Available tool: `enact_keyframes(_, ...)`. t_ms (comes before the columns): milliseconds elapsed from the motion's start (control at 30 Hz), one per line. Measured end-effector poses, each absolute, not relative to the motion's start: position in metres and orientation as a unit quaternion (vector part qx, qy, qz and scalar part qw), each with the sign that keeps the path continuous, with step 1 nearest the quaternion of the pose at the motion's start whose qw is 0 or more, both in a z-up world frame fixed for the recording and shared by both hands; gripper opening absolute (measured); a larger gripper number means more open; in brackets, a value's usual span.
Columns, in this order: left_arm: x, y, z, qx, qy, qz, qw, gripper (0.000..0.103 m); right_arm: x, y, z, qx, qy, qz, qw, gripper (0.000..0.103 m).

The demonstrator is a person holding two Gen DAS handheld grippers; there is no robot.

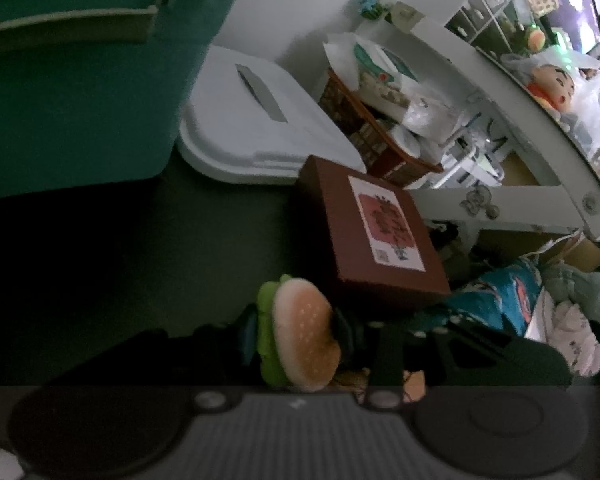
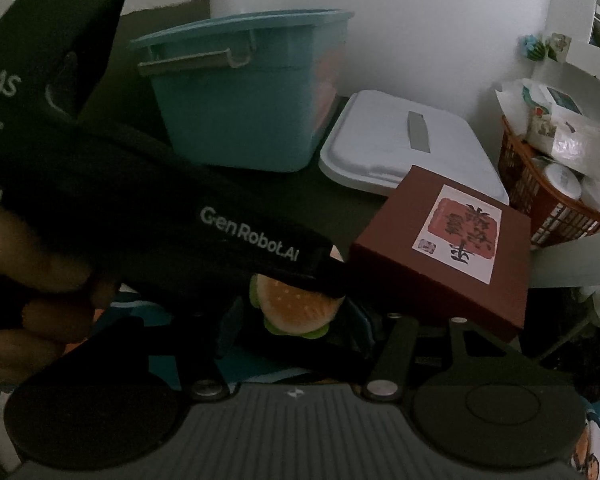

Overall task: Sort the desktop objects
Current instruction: 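Close the left gripper on the hamburger plush, then lift the hamburger plush off the table with the left gripper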

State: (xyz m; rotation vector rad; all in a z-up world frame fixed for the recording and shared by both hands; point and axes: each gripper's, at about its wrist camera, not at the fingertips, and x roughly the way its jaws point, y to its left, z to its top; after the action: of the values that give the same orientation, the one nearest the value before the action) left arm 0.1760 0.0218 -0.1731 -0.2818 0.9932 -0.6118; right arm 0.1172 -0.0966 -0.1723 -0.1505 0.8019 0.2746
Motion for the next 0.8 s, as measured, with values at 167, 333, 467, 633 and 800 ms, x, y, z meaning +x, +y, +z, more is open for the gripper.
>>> enact_keyframes(167, 0.172, 0.017, -0.171, -0.127, 0.469, -0.296, 0.822, 0.042, 0.120, -0.104, -0.176, -0.056, 0.398, 0.130, 0.907, 0.050)
enact_keyframes(333, 0.172, 0.018, -0.171, -0.129, 0.469, -0.296, 0.822, 0.042, 0.120, -0.107, -0.174, -0.040, 0.399, 0.128, 0.907, 0.047)
enact_keyframes(467, 0.174, 0.022, -0.169, -0.140, 0.466, -0.296, 0.822, 0.046, 0.120, -0.109, -0.171, -0.027, 0.396, 0.130, 0.909, 0.046)
enact_keyframes(633, 0.176, 0.025, -0.167, -0.148, 0.463, -0.297, 0.822, 0.050, 0.119, -0.112, -0.166, -0.006, 0.389, 0.131, 0.912, 0.046)
enact_keyframes(800, 0.175, 0.028, -0.162, -0.164, 0.452, -0.300, 0.824, 0.050, 0.120, -0.117, -0.161, 0.028, 0.378, 0.133, 0.916, 0.046)
